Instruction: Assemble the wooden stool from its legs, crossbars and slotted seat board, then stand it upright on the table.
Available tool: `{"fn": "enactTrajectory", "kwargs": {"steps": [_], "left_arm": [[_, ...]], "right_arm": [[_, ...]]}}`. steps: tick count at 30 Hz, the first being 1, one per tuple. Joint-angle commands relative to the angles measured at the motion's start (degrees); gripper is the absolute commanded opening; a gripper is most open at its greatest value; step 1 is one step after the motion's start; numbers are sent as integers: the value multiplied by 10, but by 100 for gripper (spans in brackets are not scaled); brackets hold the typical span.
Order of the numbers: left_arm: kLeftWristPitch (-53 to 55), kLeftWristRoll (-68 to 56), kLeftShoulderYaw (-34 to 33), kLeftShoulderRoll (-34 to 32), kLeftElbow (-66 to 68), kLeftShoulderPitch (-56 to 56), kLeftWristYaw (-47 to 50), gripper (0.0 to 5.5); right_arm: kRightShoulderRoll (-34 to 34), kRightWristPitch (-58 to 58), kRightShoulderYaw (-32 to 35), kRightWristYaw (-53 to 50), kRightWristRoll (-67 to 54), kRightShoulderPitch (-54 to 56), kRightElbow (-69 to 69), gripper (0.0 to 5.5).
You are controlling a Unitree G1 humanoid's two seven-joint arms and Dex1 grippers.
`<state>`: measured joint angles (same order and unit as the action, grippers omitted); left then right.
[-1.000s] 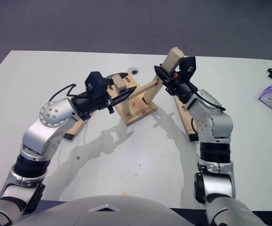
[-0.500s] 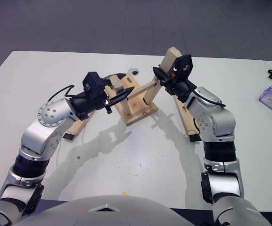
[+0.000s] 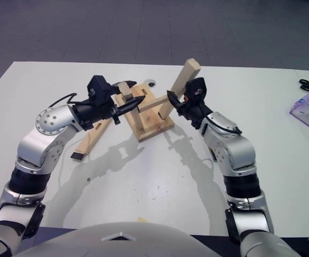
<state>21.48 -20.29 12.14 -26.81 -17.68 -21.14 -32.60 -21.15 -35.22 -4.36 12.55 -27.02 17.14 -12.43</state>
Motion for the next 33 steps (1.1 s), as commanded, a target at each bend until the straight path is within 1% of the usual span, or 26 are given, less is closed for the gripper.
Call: {"fn": "enactTrajectory", "kwargs": {"steps": [1, 4, 7, 8, 9, 11, 15, 17, 18, 20, 21, 23, 24, 25, 27, 28, 29, 31, 33], "left_arm": [[32, 54, 7, -21, 18, 24, 19, 206], [34, 57, 13, -15, 18, 22, 24, 206], [36, 53, 13, -11, 16, 20, 28, 206], [37, 53, 12, -10, 17, 19, 29, 244], [38, 53, 11, -11, 18, 17, 28, 251], [42, 54, 6, -10, 18, 13, 22, 286], [51, 36, -16, -6, 12, -1, 3, 362], [50, 34, -15, -12, 10, -1, -15, 388], [51, 28, -15, -12, 6, 1, -26, 412], [72, -20, -31, -5, -23, 6, -52, 443], [88, -56, -50, -1, -42, 1, -60, 460], [115, -119, -100, 16, -59, -31, -43, 498], [124, -139, -123, 26, -56, -53, -26, 515], [130, -155, -146, 40, -44, -80, -1, 532], [136, -167, -174, 58, -22, -120, 40, 538], [137, -168, -179, 63, -15, -131, 54, 538], [141, -171, -186, 67, -11, -137, 66, 538], [147, -173, -193, 70, -11, -140, 78, 538], [151, -170, -192, 69, -14, -133, 87, 538]], "right_arm": [[22, 2, 18, 13, 7, 9, 50, 309], [36, 16, 39, 23, -1, 10, 48, 355], [60, 27, 81, 34, -39, 13, 40, 402], [64, 25, 96, 38, -54, 18, 40, 418], [65, 29, 107, 42, -59, 24, 44, 428], [66, 28, 132, 55, -86, 34, 46, 461], [55, -24, 212, 110, -228, 62, 46, 533], [48, -19, 252, 96, -257, 91, 70, 540], [49, -17, 274, 82, -278, 111, 83, 540], [53, -14, 315, 52, -326, 156, 101, 540], [56, -11, 324, 39, -340, 178, 106, 540], [63, 6, 316, 15, -324, 216, 118, 540], [68, 14, 303, 2, -306, 230, 127, 540], [71, 18, 276, -5, -274, 240, 142, 540], [74, 36, 226, -9, -211, 262, 173, 540], [76, 48, 214, -9, -191, 278, 188, 540], [76, 62, 213, -9, -180, 301, 202, 540], [73, 83, 234, -4, -185, 352, 225, 540], [57, 92, 242, 5, -177, 374, 240, 540]]}}
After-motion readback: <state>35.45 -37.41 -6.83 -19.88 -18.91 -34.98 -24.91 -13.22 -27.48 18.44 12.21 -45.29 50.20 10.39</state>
